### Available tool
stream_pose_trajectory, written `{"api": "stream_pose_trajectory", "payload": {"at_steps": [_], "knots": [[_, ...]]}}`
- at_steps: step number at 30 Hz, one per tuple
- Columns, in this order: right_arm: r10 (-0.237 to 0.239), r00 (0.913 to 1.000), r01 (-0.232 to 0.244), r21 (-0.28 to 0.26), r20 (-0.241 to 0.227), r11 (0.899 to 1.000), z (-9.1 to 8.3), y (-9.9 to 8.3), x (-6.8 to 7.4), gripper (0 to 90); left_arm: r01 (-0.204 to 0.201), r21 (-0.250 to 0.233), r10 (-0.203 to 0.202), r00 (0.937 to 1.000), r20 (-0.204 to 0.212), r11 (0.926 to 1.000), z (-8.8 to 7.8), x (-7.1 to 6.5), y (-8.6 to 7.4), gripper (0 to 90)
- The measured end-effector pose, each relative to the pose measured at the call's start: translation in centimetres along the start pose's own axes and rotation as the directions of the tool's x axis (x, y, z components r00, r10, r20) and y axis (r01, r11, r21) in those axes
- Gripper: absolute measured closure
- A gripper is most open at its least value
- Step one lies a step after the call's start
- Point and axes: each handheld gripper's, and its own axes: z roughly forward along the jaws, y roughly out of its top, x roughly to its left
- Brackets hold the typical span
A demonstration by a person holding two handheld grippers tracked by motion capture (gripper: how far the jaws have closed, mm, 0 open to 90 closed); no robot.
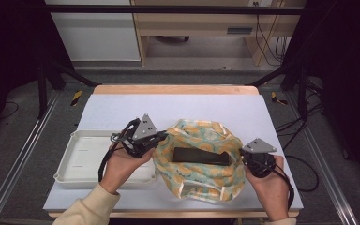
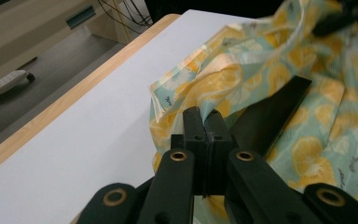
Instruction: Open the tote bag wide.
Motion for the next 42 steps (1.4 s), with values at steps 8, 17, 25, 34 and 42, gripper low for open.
{"api": "stream_pose_trajectory", "payload": {"at_steps": [8, 17, 25, 34, 42], "knots": [[-0.013, 0.9971, 0.013, -0.001, 0.076, 1.000, 0.2, 0.4, -1.8, 85.0, -0.011, 0.055, 0.011, 0.9999, 0.001, 0.9984, 2.6, -0.2, -0.1, 90.0], [-0.032, 0.9981, 0.030, -0.027, -0.052, 0.999, -0.2, -0.1, -0.6, 39.3, 0.005, 0.062, -0.004, 1.0000, -0.005, 0.9981, 3.8, 0.4, 0.0, 90.0], [-0.030, 0.9937, 0.029, -0.014, -0.108, 0.999, 0.6, 1.4, 0.3, 17.1, -0.003, 0.033, 0.004, 0.9996, -0.028, 0.9995, 3.1, 0.9, 1.5, 90.0], [0.007, 0.9974, -0.006, 0.022, -0.072, 1.000, 3.4, 1.5, -0.5, 69.6, -0.048, 0.032, 0.049, 0.9985, -0.023, 0.9983, 3.2, 0.9, 2.2, 90.0], [0.027, 0.9996, -0.027, -0.029, 0.003, 0.999, 5.2, 1.4, -1.5, 83.8, -0.045, 0.134, 0.050, 0.9980, -0.038, 0.9900, 6.3, 1.3, 0.6, 90.0]]}}
